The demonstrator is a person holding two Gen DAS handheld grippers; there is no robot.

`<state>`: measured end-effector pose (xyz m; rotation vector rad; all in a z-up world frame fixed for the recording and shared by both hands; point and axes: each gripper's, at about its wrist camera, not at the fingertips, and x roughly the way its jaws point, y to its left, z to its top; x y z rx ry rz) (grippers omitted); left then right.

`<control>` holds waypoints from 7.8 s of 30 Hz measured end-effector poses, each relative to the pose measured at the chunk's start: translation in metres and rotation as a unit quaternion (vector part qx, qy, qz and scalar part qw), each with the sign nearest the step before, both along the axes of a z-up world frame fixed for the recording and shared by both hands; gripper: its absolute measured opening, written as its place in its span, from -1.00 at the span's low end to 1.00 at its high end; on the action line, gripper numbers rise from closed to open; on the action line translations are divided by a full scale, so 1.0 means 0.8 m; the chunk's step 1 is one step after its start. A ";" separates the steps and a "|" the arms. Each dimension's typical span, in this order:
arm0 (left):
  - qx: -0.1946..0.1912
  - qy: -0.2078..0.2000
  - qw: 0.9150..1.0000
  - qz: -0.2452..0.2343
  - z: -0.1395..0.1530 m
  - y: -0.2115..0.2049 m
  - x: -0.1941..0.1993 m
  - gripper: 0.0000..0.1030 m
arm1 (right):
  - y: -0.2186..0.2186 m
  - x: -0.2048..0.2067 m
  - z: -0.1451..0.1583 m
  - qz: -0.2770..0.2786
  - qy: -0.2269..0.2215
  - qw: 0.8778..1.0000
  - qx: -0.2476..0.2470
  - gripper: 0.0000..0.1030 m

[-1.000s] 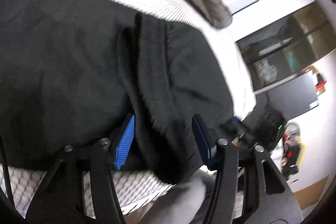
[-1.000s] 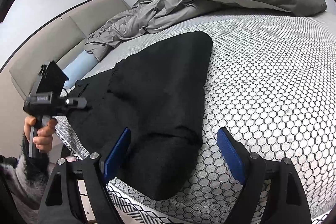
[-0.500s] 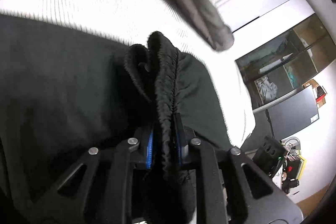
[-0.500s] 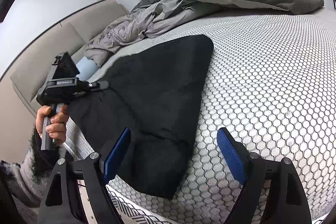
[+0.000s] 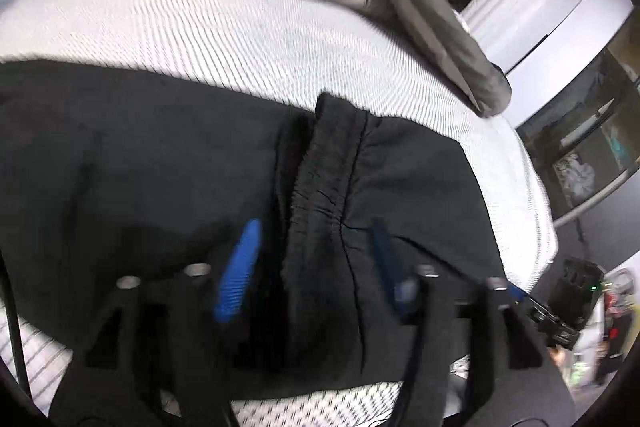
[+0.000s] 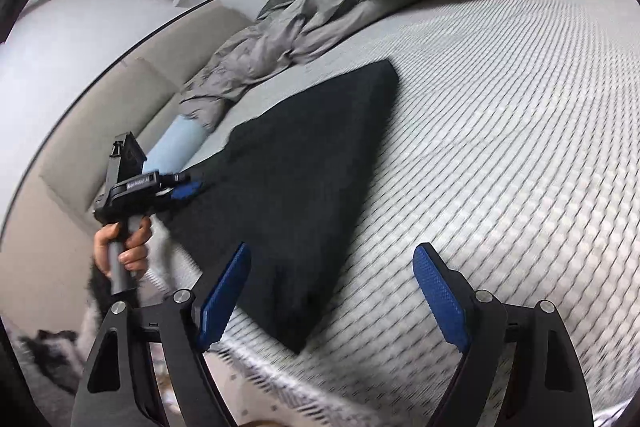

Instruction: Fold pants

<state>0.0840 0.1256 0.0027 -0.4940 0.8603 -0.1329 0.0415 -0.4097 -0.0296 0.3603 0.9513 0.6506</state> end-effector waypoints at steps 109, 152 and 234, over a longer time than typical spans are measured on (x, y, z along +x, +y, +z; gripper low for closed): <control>0.220 -0.047 0.965 -0.135 -0.021 -0.183 -0.008 0.46 | 0.143 0.044 0.045 -0.082 -0.143 0.963 -0.212 0.05; 0.232 -0.019 0.954 -0.192 -0.011 -0.202 0.110 0.41 | 0.196 0.119 -0.013 0.006 -0.103 0.974 -0.200 -0.17; -0.120 -0.015 0.939 0.321 -0.052 0.297 -0.116 -0.58 | -0.014 -0.010 0.060 -0.084 -0.117 0.980 -0.139 0.68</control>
